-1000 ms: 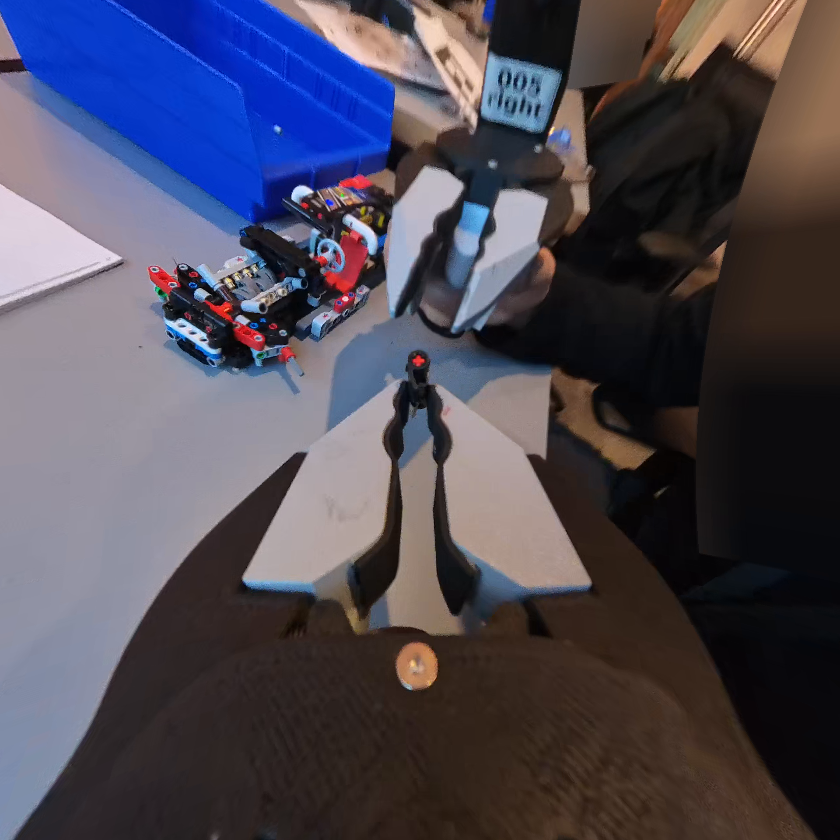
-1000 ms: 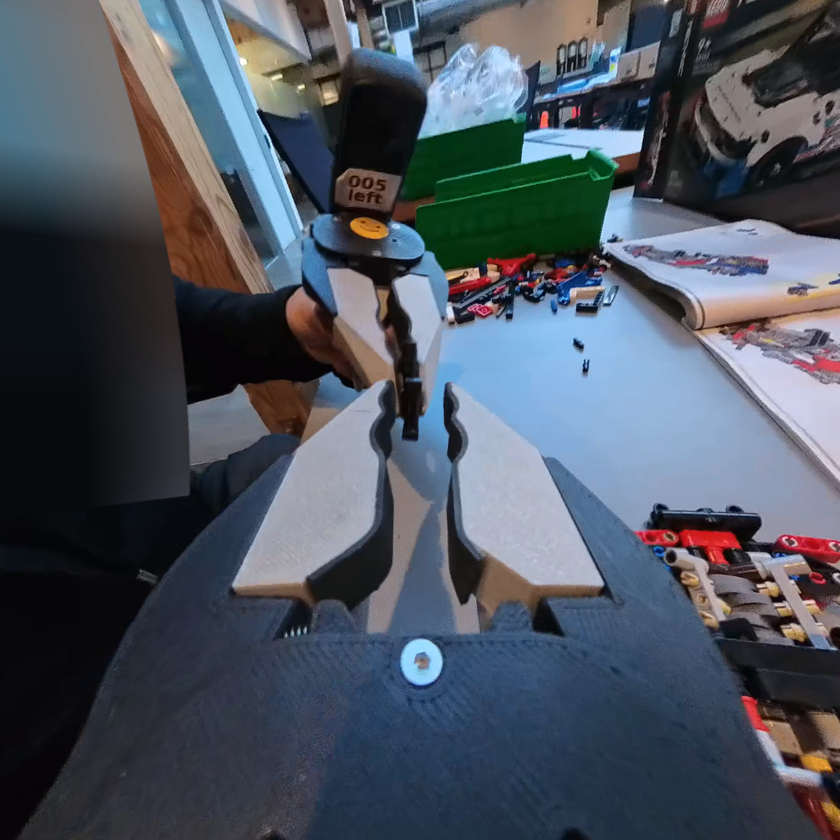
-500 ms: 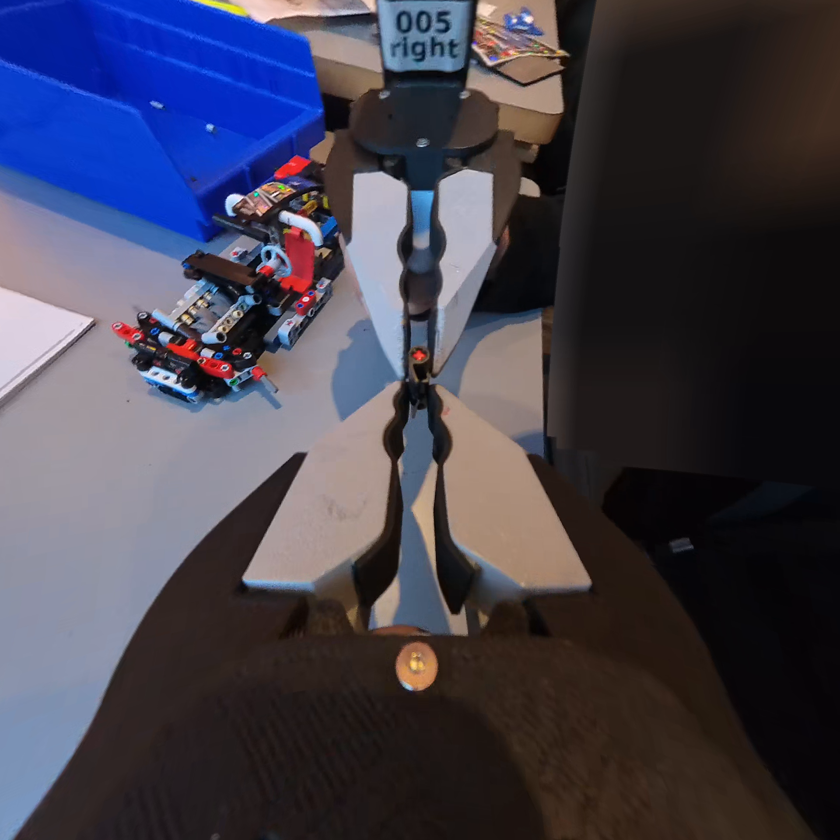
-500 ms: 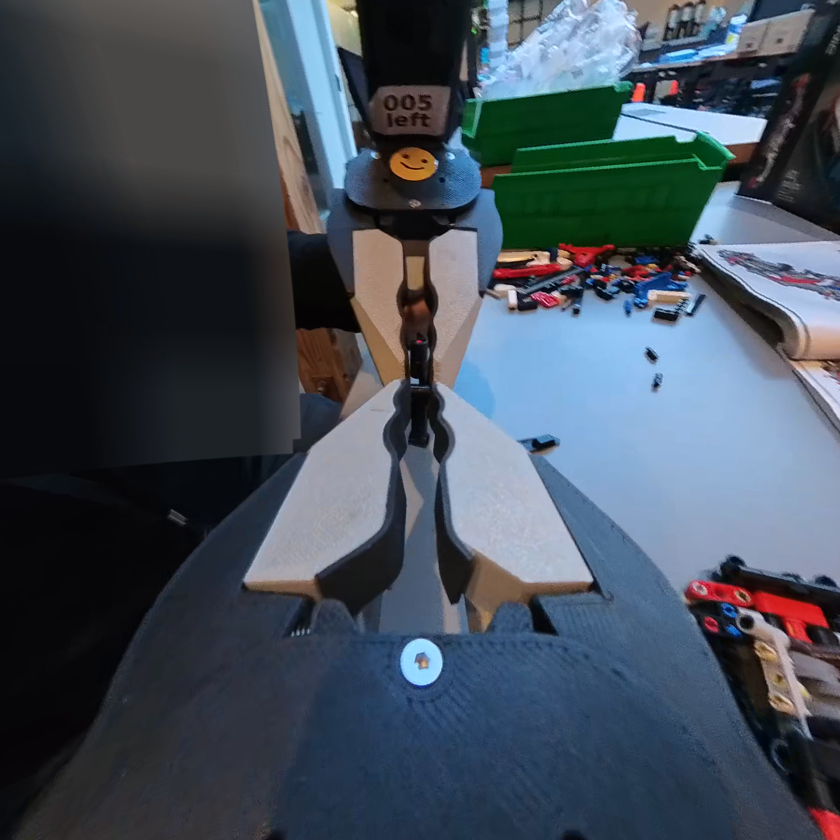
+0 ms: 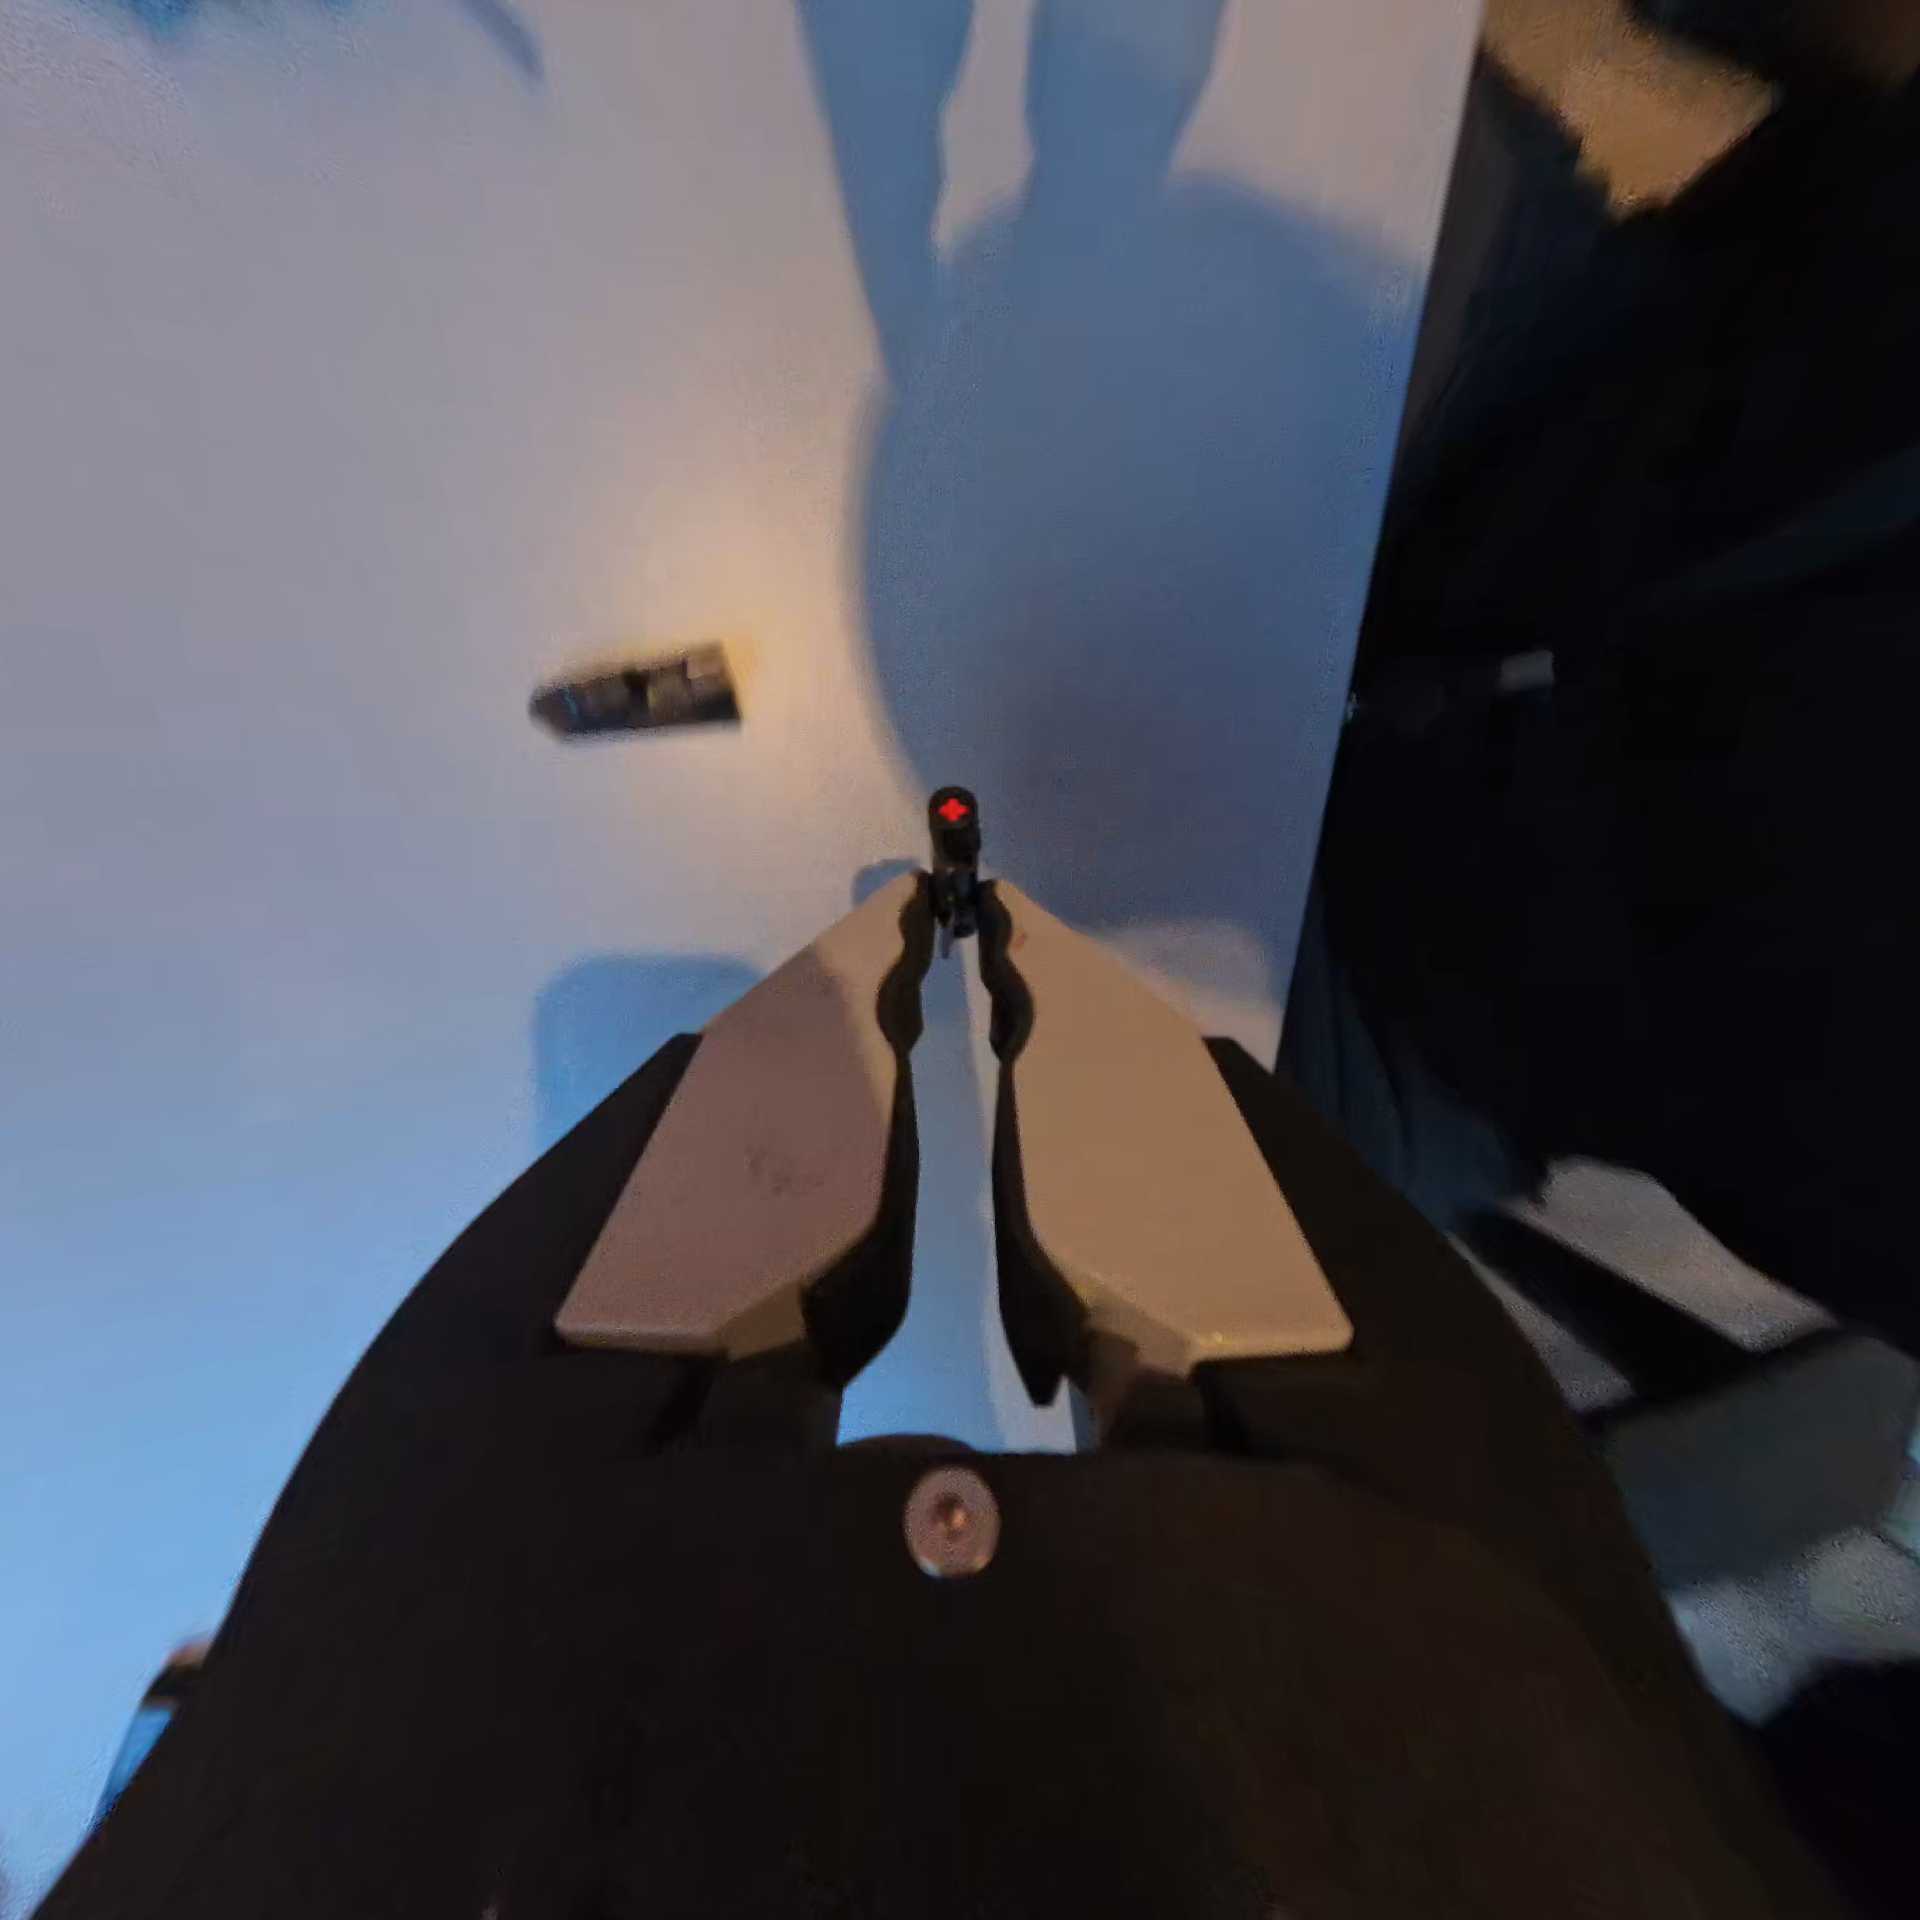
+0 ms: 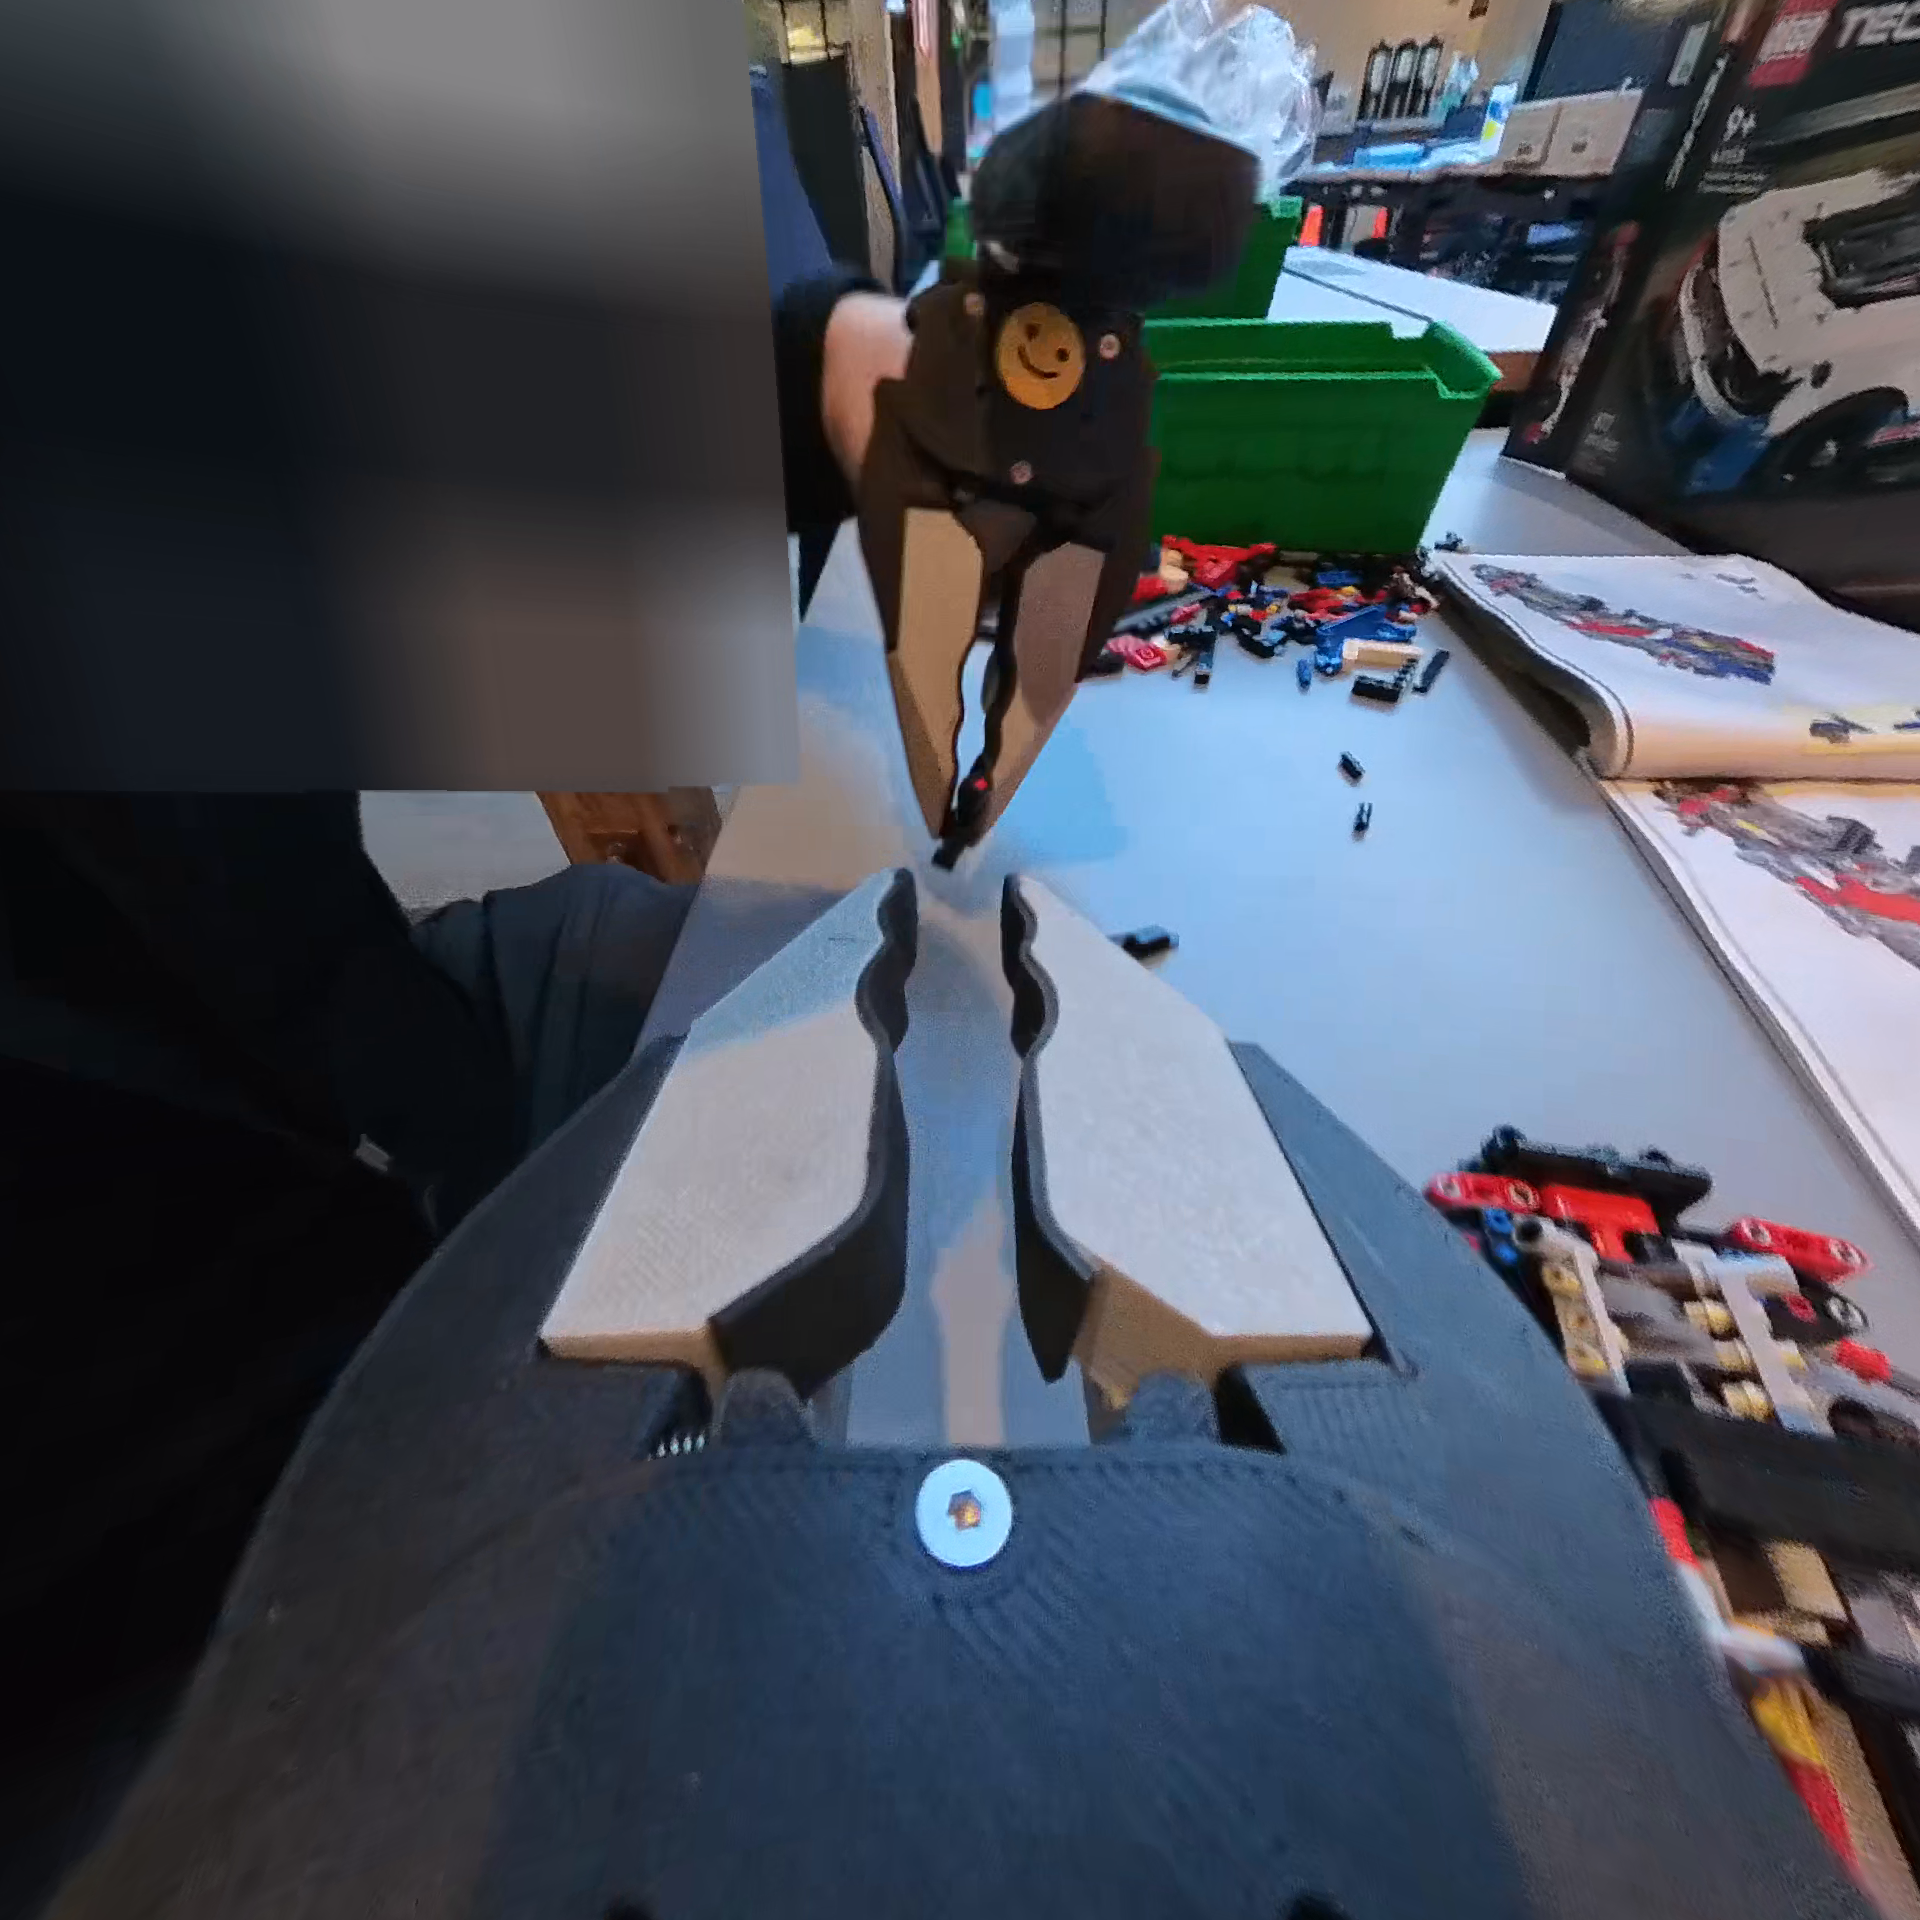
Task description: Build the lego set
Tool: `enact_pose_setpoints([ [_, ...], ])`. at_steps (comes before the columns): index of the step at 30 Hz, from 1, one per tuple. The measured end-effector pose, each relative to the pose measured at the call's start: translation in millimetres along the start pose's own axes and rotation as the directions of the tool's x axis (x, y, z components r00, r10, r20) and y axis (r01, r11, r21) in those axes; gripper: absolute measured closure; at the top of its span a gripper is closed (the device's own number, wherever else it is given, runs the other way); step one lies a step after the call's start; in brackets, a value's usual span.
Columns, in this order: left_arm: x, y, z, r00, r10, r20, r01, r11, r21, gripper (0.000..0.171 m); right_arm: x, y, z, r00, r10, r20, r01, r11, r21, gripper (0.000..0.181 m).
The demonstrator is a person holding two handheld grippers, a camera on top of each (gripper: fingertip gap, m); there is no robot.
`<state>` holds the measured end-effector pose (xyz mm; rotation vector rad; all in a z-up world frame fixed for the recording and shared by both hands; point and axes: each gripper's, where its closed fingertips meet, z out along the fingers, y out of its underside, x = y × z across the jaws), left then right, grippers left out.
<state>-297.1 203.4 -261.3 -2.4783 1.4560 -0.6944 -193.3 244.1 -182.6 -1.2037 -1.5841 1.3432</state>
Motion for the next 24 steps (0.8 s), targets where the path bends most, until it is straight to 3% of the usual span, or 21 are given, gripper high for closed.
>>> enact_pose_setpoints([
  [3, -18, 27, 5, 0.997, -0.05, -0.059, 0.04, 0.987, -0.153, 0.163, 12, 15, -9, 0.997, -0.028, -0.066, 0.025, 0.999, -0.043, 0.171],
  [9, -42, 16, 6, 0.983, -0.052, -0.179, 0.032, 0.993, -0.112, 0.164, 33, 23, -18, 0.989, 0.005, -0.151, -0.001, 1.0, 0.026, 0.173],
  [15, -70, 16, -10, 0.988, -0.044, -0.147, 0.044, 0.999, -0.001, 0.143, 44, 14, -24, 0.975, -0.043, -0.22, 0.061, 0.995, 0.079, 0.176],
  [19, -71, -5, -24, 0.987, 0.071, -0.144, -0.038, 0.975, 0.221, 0.141, 51, 14, -19, 0.969, -0.061, -0.238, 0.081, 0.994, 0.074, 0.175],
  [22, -73, -44, -36, 0.981, 0.169, -0.093, -0.108, 0.881, 0.462, 0.141, 56, 13, -17, 0.971, -0.038, -0.236, 0.059, 0.995, 0.085, 0.175],
  [24, -74, -57, -42, 0.979, 0.187, -0.075, -0.118, 0.834, 0.54, 0.141, 58, 11, -19, 0.97, -0.028, -0.24, 0.054, 0.993, 0.104, 0.175],
])
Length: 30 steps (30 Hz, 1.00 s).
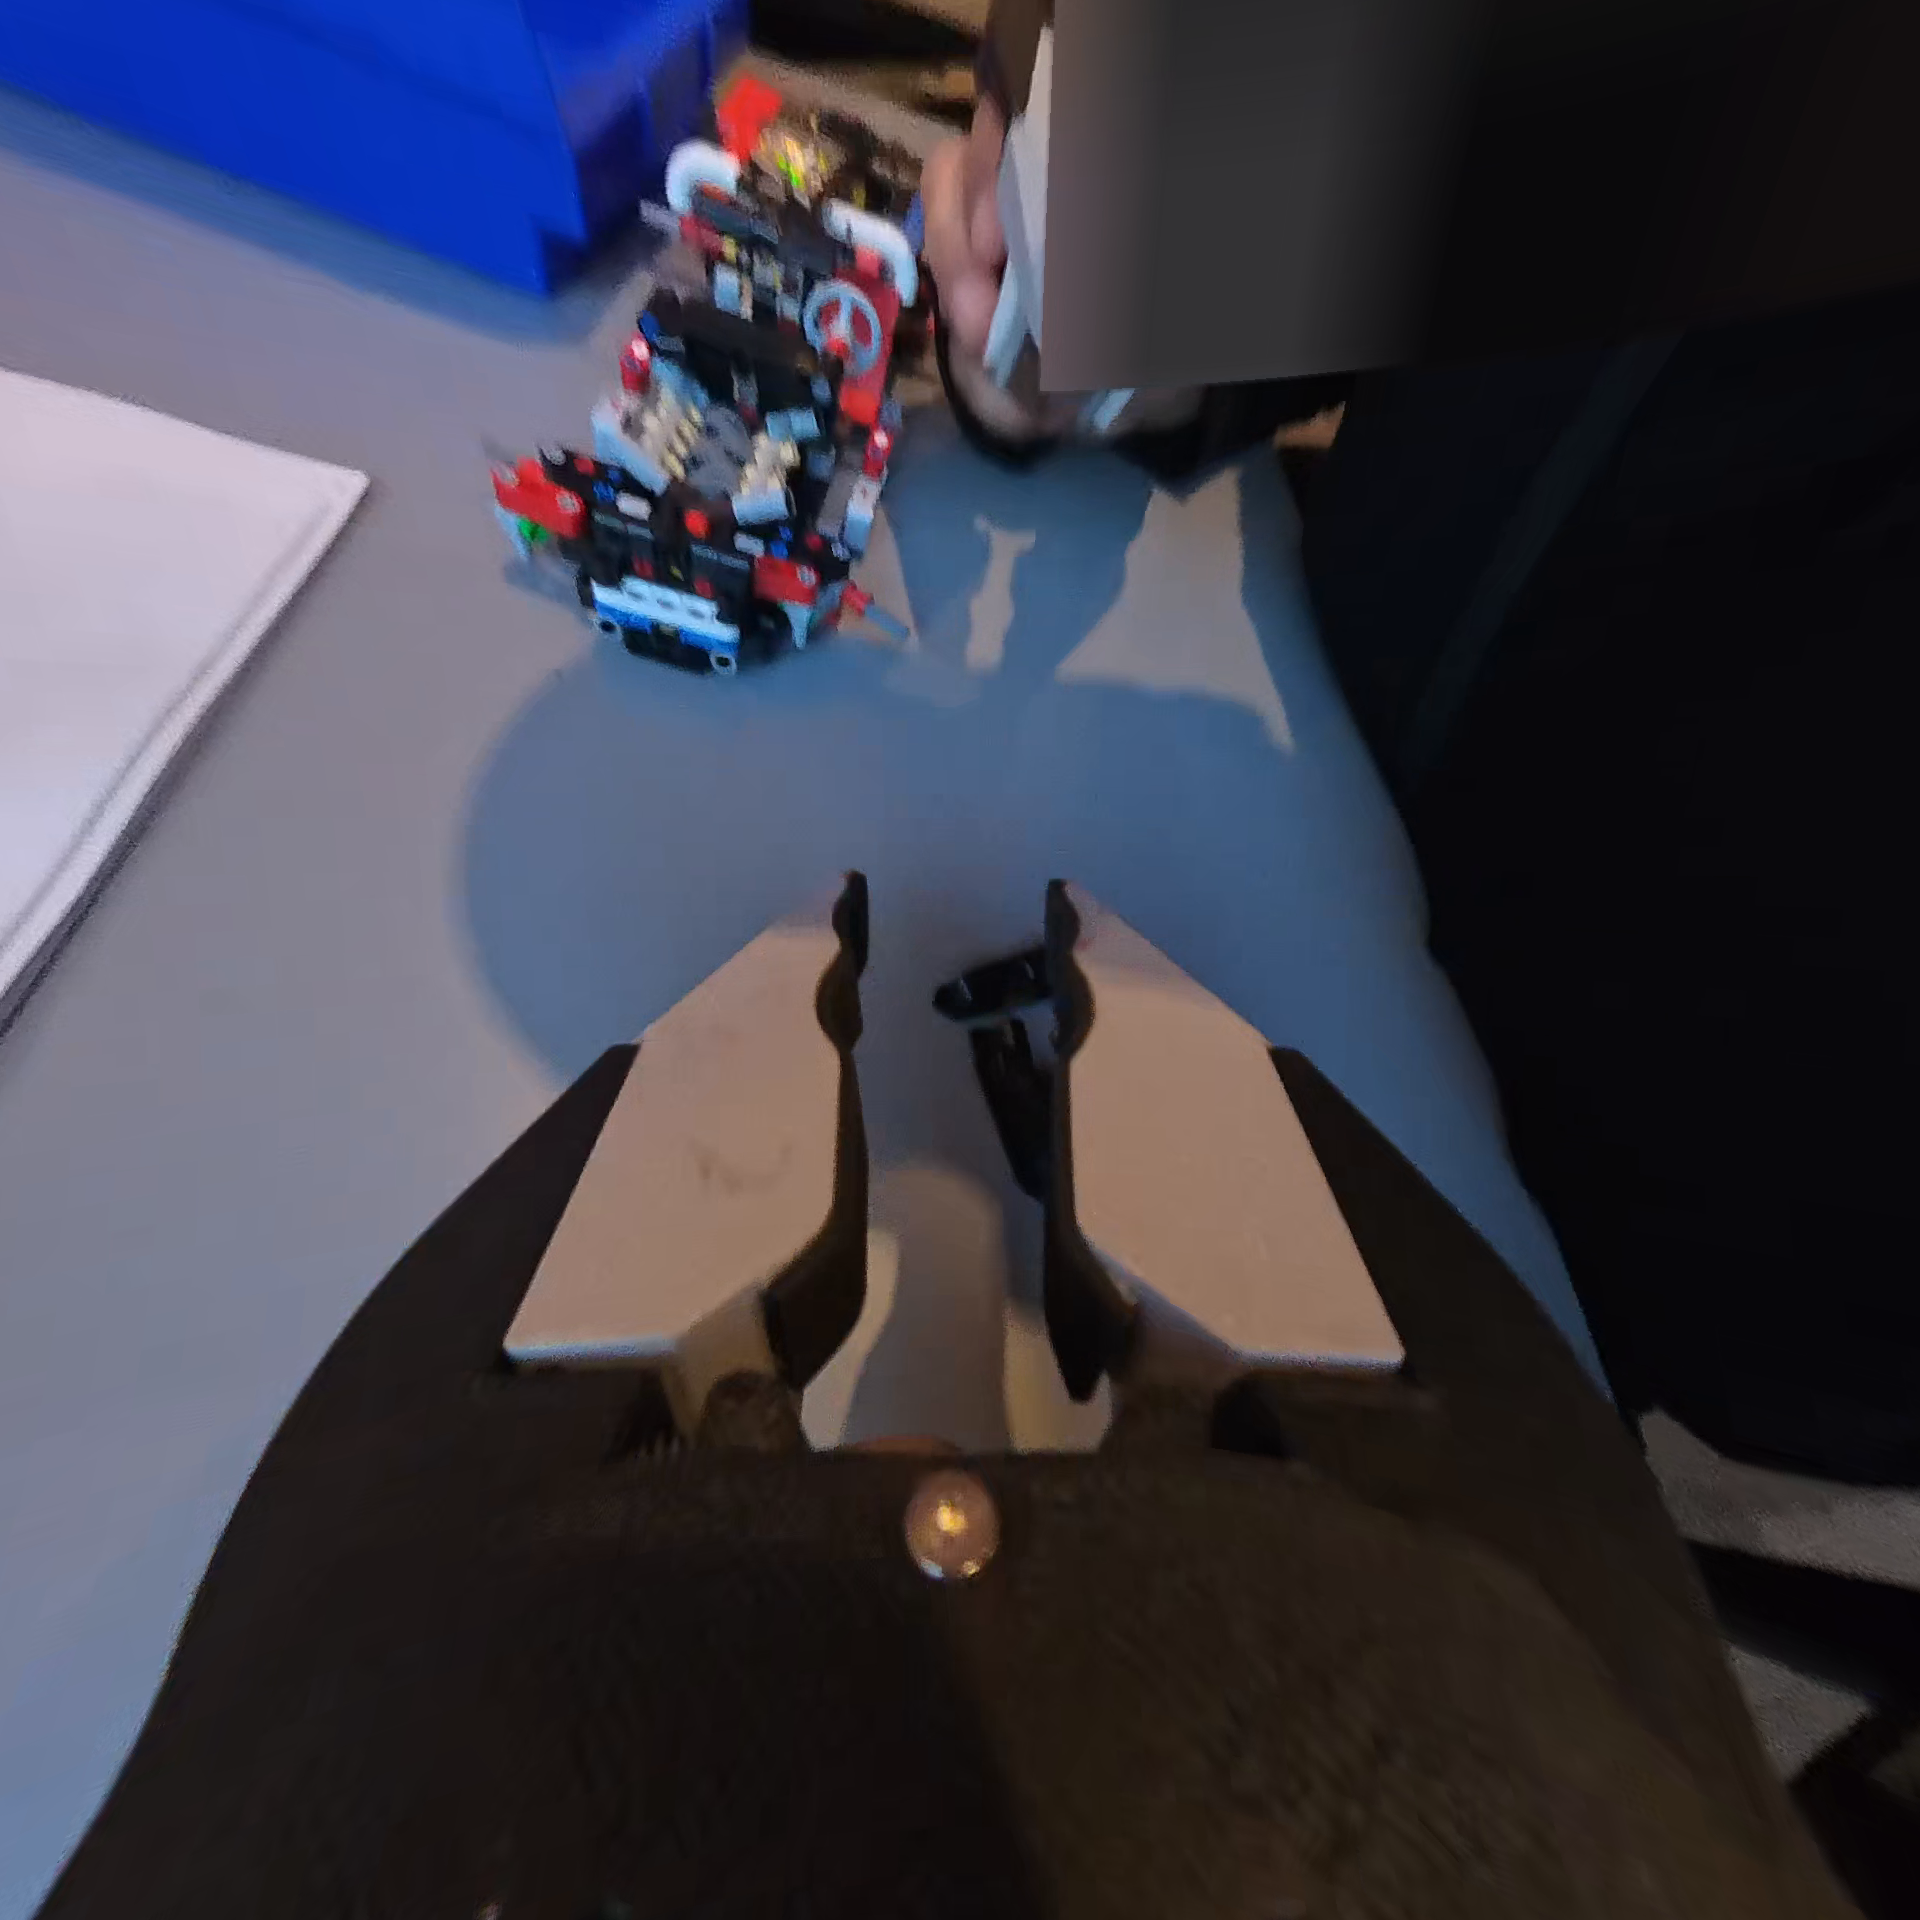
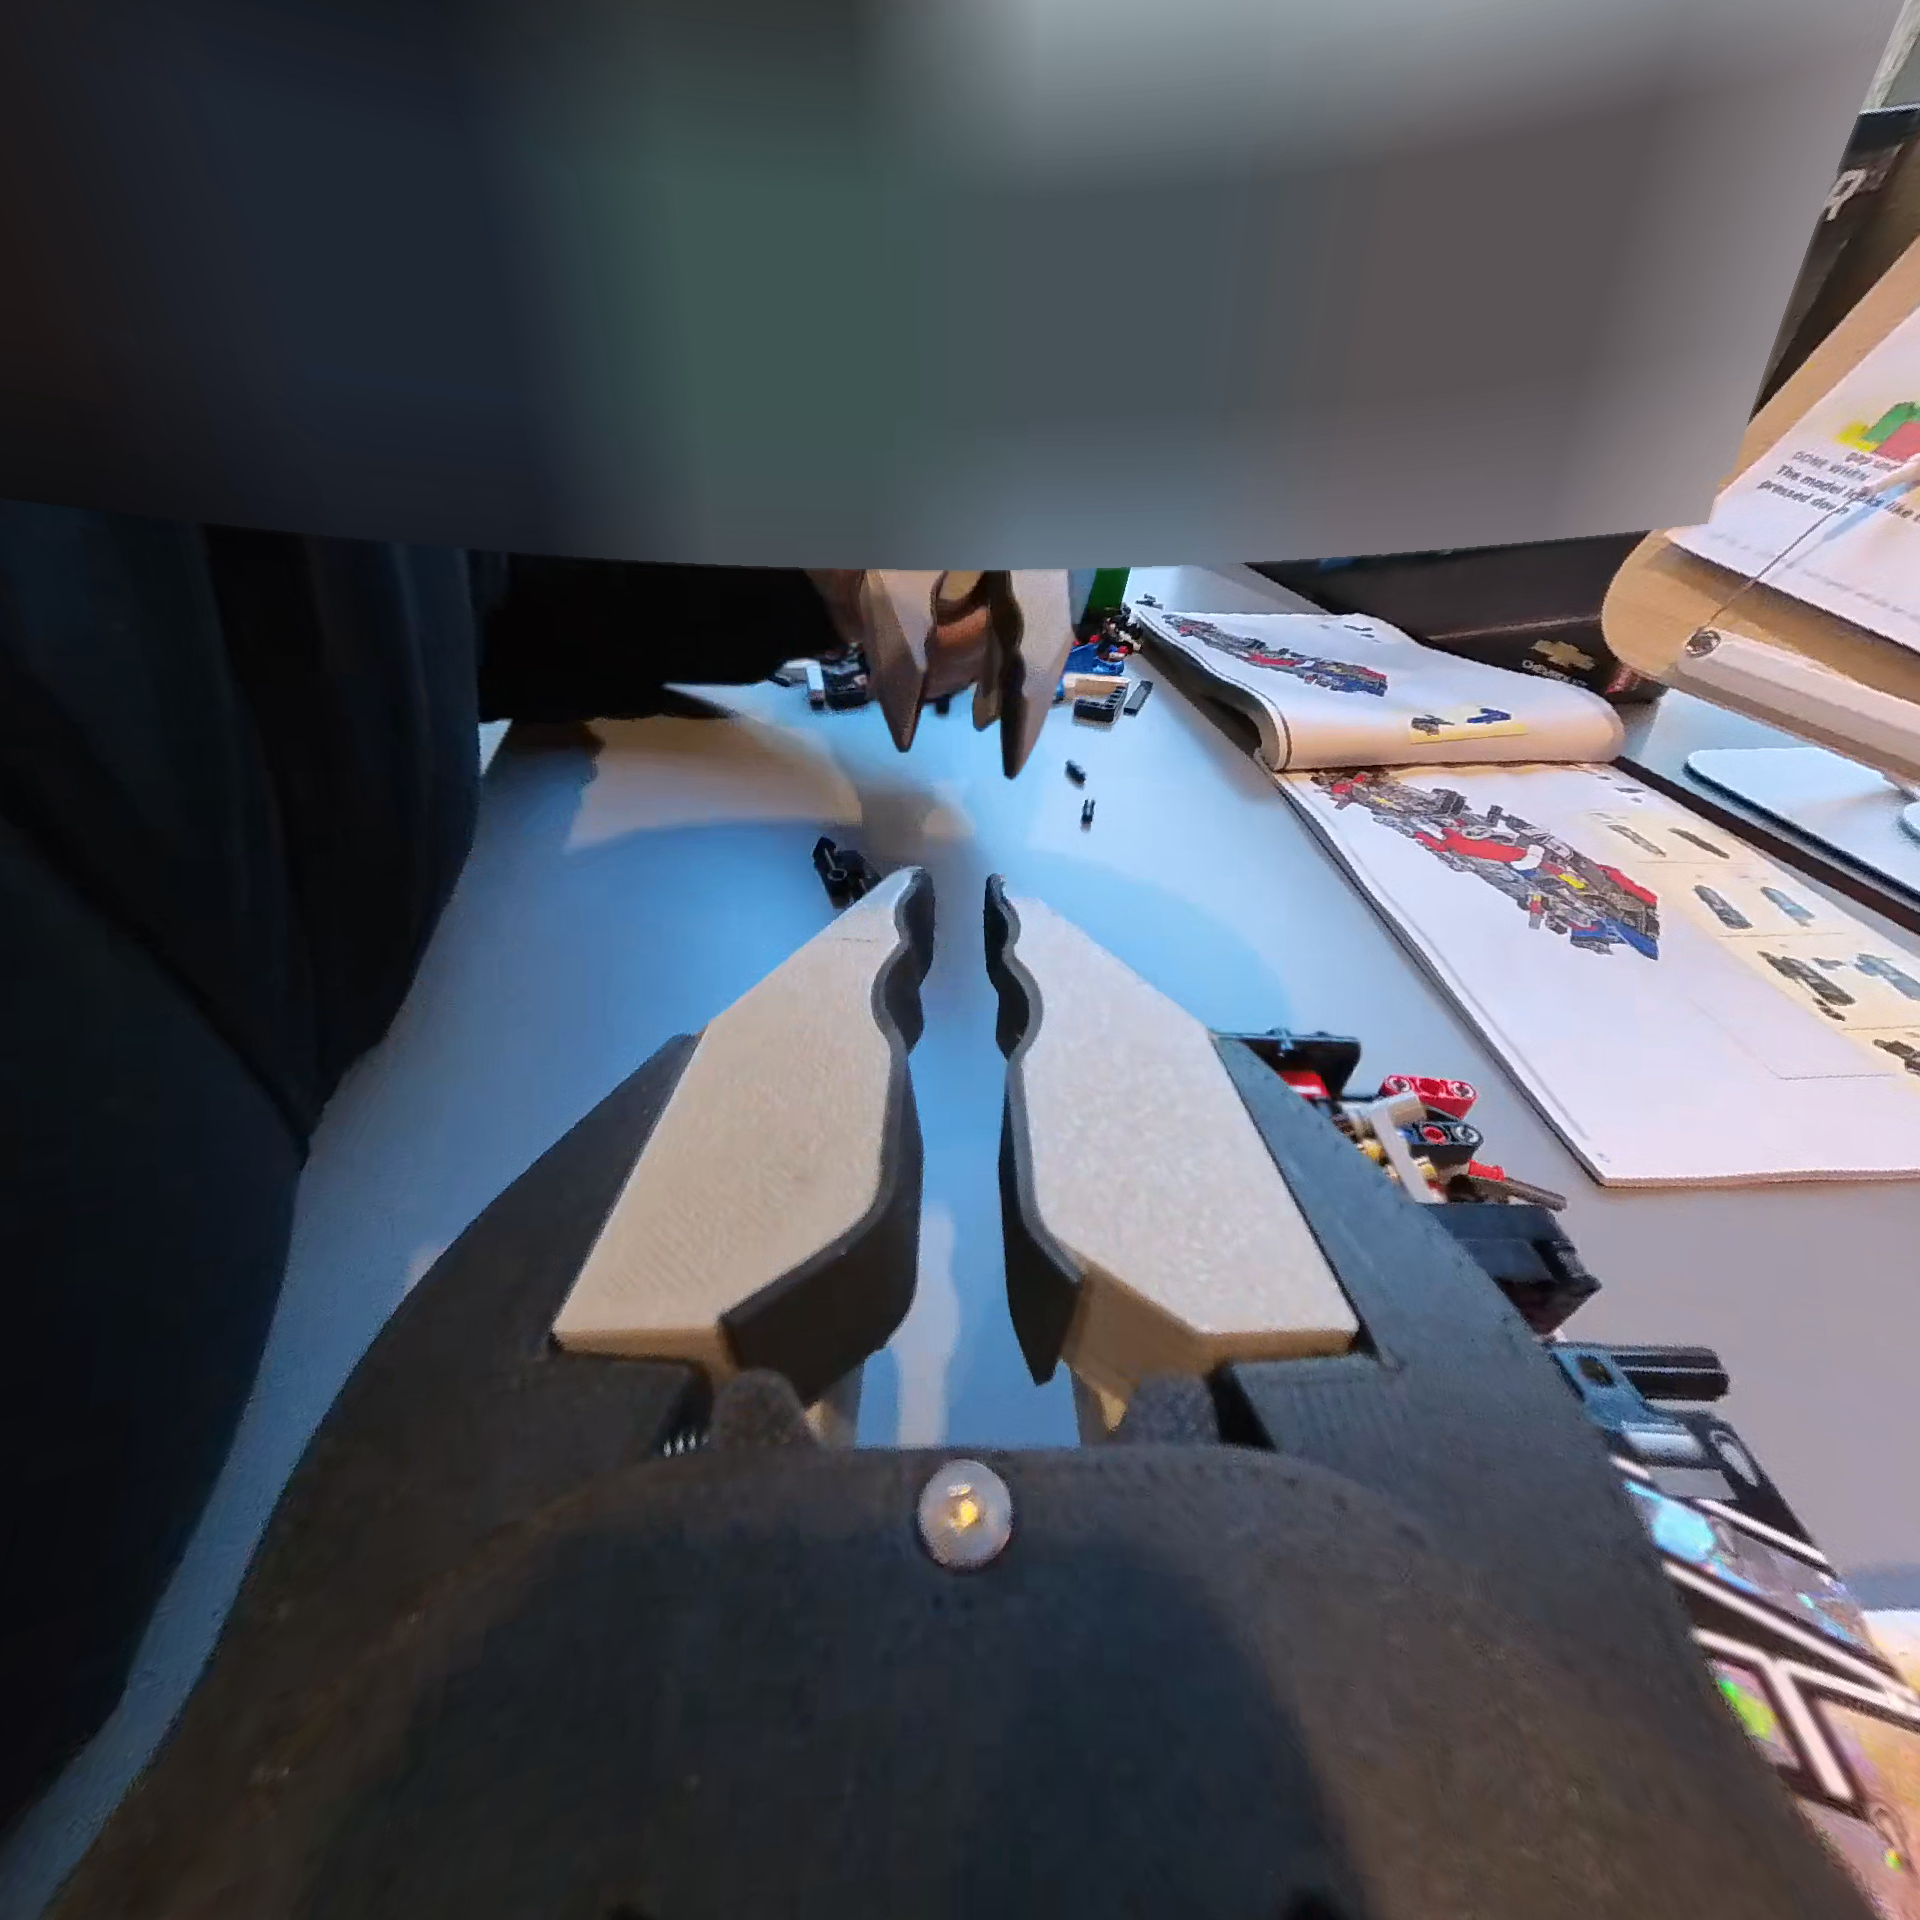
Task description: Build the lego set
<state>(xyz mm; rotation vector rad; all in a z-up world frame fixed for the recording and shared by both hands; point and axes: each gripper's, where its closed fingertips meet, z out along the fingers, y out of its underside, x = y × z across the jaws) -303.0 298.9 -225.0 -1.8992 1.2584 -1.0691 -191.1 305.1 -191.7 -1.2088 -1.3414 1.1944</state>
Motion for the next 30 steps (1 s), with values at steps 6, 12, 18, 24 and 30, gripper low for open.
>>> enact_pose_setpoints([
  [6, -9, -18, -3, 0.998, -0.004, 0.057, -0.003, 0.993, 0.119, 0.141, -2, -2, 4, 1.0, -0.027, 0.0, 0.027, 1.0, 0.008, 0.181],
  [12, -17, -21, 9, 0.991, -0.028, 0.132, 0.012, 0.993, 0.12, 0.143, -3, -3, 21, 0.998, -0.056, -0.012, 0.056, 0.998, -0.002, 0.181],
  [18, -33, -7, 5, 0.966, -0.049, 0.254, 0.042, 0.998, 0.036, 0.147, -1, -9, 36, 0.998, -0.044, -0.035, 0.045, 0.999, 0.021, 0.181],
  [24, -17, 9, -25, 0.971, -0.084, 0.222, 0.099, 0.993, -0.058, 0.149, 6, -3, 41, 0.999, -0.004, -0.05, 0.003, 1.0, -0.005, 0.181],
  [30, 20, 35, -25, 0.96, -0.142, 0.24, 0.174, 0.977, -0.121, 0.144, 3, 1, 44, 0.998, -0.032, -0.053, 0.03, 0.999, -0.036, 0.181],
])
